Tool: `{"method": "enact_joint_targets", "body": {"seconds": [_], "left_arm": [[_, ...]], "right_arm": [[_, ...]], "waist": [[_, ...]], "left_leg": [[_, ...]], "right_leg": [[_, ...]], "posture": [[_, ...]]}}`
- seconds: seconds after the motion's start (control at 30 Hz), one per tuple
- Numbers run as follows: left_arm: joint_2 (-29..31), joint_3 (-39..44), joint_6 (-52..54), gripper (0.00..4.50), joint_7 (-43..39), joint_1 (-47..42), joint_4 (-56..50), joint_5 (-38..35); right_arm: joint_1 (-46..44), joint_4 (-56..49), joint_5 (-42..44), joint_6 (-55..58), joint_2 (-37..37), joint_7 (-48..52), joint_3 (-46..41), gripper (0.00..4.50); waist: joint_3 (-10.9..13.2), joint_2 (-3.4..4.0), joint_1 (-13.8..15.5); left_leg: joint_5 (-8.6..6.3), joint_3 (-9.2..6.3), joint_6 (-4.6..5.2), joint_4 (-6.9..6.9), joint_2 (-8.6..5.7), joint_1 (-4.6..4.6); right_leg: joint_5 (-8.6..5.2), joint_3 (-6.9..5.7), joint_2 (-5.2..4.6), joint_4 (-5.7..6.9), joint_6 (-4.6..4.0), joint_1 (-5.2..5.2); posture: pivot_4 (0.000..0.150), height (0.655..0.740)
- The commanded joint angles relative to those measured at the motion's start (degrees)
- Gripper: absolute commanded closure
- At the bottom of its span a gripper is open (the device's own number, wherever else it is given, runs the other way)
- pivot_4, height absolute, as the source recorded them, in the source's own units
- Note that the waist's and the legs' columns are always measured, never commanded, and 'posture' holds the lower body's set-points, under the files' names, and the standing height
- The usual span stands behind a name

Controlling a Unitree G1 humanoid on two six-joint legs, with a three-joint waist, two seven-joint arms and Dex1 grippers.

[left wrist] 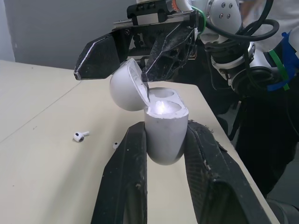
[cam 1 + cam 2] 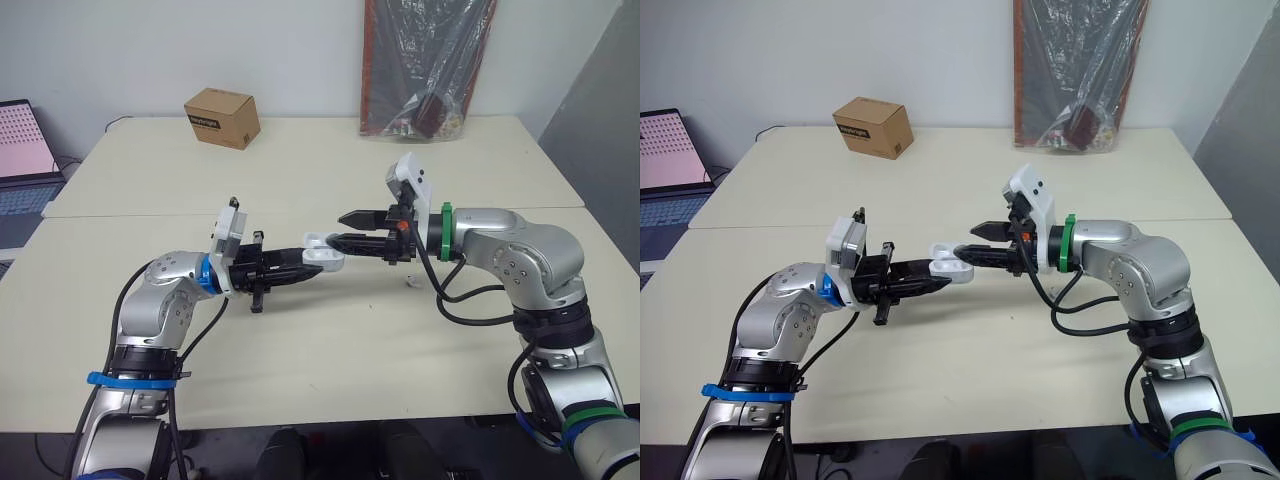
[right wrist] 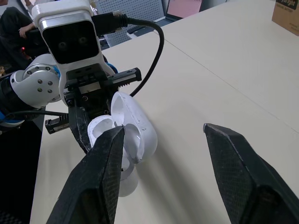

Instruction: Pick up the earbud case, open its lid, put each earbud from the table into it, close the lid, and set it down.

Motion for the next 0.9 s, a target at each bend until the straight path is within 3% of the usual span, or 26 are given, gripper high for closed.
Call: {"method": "enact_joint_targets", "body": {"seconds": [0.03, 0.4, 0.6, 0.73, 0.9], "left_arm": [[-0.6, 1.3, -1.5, 3.78, 4.9, -0.8, -0.1, 1.6], [0.0, 1.2, -2.4, 3.78, 5.2, -1.0, 1.9, 1.9], [0.2, 1.1, -0.9, 3.78, 3.0, -1.8, 2.0, 0.3], [-0.1, 0.6, -2.4, 3.78, 4.1, -2.9, 2.2, 1.8], [-0.7, 0.3, -2.7, 3.78, 3.7, -4.1, 1.8, 1.8]], "right_arm": [[-0.5, -2.9, 3.8, 0.8, -0.9, 2.1, -2.6, 1.73], [-1.7, -1.8, 4.0, 1.1, -10.3, 8.0, -1.0, 1.68], [-4.4, 1.4, -3.9, -2.2, -17.8, 12.8, 6.9, 1.68], [-7.1, 7.2, -14.7, -6.9, -21.5, 15.4, 16.8, 1.68], [-9.8, 16.1, -24.2, -10.3, -21.0, 18.2, 25.1, 1.68]], "waist": [[0.0, 0.00, 0.0], [0.0, 0.00, 0.0], [0.0, 0.00, 0.0], [0.0, 0.00, 0.0], [0.0, 0.00, 0.0]], "left_leg": [[0.00, 0.00, 0.00, 0.00, 0.00, 0.00], [0.00, 0.01, 0.00, 0.00, 0.00, 0.00], [0.00, 0.02, 0.00, 0.00, 0.00, 0.00], [0.00, 0.05, 0.00, 0.00, 0.00, 0.00], [0.00, 0.07, 0.00, 0.00, -0.01, -0.01]], "right_leg": [[0.00, 0.00, 0.00, 0.00, 0.00, 0.00], [0.00, 0.00, 0.00, -0.02, 0.01, 0.01], [-0.01, 0.00, 0.00, -0.04, 0.02, 0.01], [-0.10, 0.02, 0.00, -0.06, 0.17, 0.00], [-0.09, 0.04, -0.01, -0.08, 0.16, -0.01]], "posture": [[0.150, 0.7400], [0.150, 0.7400], [0.150, 0.7400], [0.150, 0.7400], [0.150, 0.7400]]}}
